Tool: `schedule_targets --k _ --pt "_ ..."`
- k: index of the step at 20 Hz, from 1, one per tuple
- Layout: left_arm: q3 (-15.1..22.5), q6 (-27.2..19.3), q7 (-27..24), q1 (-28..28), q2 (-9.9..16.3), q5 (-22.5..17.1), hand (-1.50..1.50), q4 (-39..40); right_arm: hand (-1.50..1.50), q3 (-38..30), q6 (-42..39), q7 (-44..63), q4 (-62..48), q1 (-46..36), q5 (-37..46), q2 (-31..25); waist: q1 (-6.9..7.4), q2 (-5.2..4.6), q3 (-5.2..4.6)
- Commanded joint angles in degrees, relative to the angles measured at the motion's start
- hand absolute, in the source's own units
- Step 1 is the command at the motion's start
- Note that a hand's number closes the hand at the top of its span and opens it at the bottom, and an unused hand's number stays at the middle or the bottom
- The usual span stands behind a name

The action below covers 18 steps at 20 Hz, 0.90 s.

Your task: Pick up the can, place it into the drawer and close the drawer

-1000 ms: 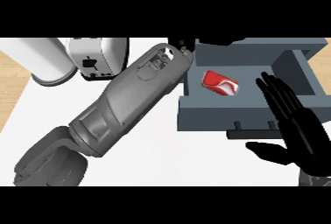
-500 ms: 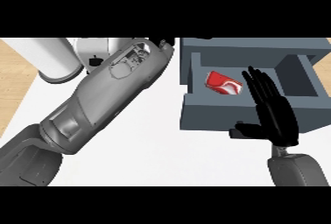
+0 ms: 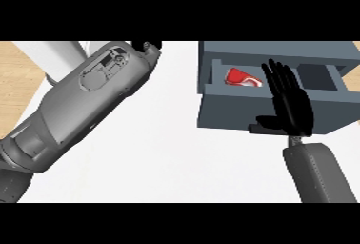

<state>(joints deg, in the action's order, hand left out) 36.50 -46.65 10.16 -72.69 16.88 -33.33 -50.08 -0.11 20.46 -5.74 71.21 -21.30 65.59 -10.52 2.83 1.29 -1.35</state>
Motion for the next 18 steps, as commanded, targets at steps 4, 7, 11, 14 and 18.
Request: schedule_targets --k 4,7,11,14,18 --pt "1.23 -1.41 2.28 5.37 1.89 1.57 -1.50 -7.16 -1.50 -1.61 7.75 1.23 -16.58 -7.08 4.07 3.42 0.93 -1.57 1.42" --pt "-0.84 2.42 5.03 3.46 7.58 1.06 -1.50 -6.87 -1.50 -4.59 12.28 -0.57 -20.67 -9.78 2.50 3.02 0.61 -1.87 1.49" --pt "0.61 0.17 4.37 9.99 6.53 2.29 -1.50 -12.79 -1.50 -6.88 15.10 -1.90 -28.93 -17.35 2.53 2.08 1.13 -1.84 1.46" --pt "-0.72 2.19 6.53 9.40 9.22 2.25 -1.50 -14.07 -1.50 -7.89 16.88 0.71 -35.29 -23.74 4.60 2.59 1.03 -2.08 1.45" --pt "-0.41 2.48 5.66 15.80 12.48 2.65 -1.50 -20.75 -1.50 -10.41 21.04 1.31 -41.53 -27.91 4.88 1.34 2.64 -2.15 1.45"
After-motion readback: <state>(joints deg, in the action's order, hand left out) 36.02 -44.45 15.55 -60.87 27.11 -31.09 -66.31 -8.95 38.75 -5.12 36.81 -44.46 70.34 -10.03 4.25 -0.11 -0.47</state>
